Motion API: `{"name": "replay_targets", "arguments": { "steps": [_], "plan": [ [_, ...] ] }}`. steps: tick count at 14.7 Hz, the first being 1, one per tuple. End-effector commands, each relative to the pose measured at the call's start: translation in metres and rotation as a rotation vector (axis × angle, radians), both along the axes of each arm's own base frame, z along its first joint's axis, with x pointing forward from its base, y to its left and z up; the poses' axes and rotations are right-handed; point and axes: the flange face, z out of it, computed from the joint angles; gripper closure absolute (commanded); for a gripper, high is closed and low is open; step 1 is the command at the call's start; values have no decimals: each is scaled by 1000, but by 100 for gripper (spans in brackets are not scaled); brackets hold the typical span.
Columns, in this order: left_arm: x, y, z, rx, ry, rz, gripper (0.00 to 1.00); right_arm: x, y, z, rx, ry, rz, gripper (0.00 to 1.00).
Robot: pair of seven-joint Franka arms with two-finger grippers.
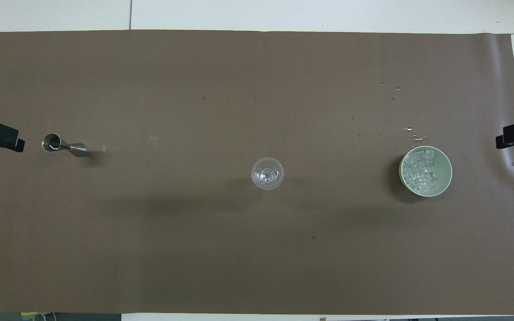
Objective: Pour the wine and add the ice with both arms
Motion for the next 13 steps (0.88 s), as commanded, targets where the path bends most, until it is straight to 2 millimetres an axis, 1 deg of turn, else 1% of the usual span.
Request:
{"name": "replay_targets", "arguments": {
  "steps": [1,2,4,5,6,7,8,10,12,13],
  "plan": [
    [-2,14,4,9,4,51,0,-3,-1,0,3,6,-13,0],
    [-2,15,3,9,8,96,0,-3,-1,-1,2,7,-13,0],
    [-1,12,-6,-22,45,191,0,-3,-1,-1,2,7,-13,0],
    [3,18,-12,-56,60,305,0,-3,-1,-1,3,7,-13,0],
    [10,36,-21,-87,84,412,0,-3,-1,-1,3,7,-13,0],
    [17,48,-32,-122,109,479,0,-3,-1,-1,3,7,-13,0],
    [26,62,-39,-151,126,578,0,-3,-1,-1,3,7,-13,0],
    [46,80,-57,-210,185,821,0,-3,-1,-1,3,7,-13,0],
    [56,95,-78,-227,234,975,0,-3,-1,-1,3,7,-13,0],
    [62,105,-92,-241,268,1091,0,-3,-1,-1,3,7,-13,0]
  ]
}}
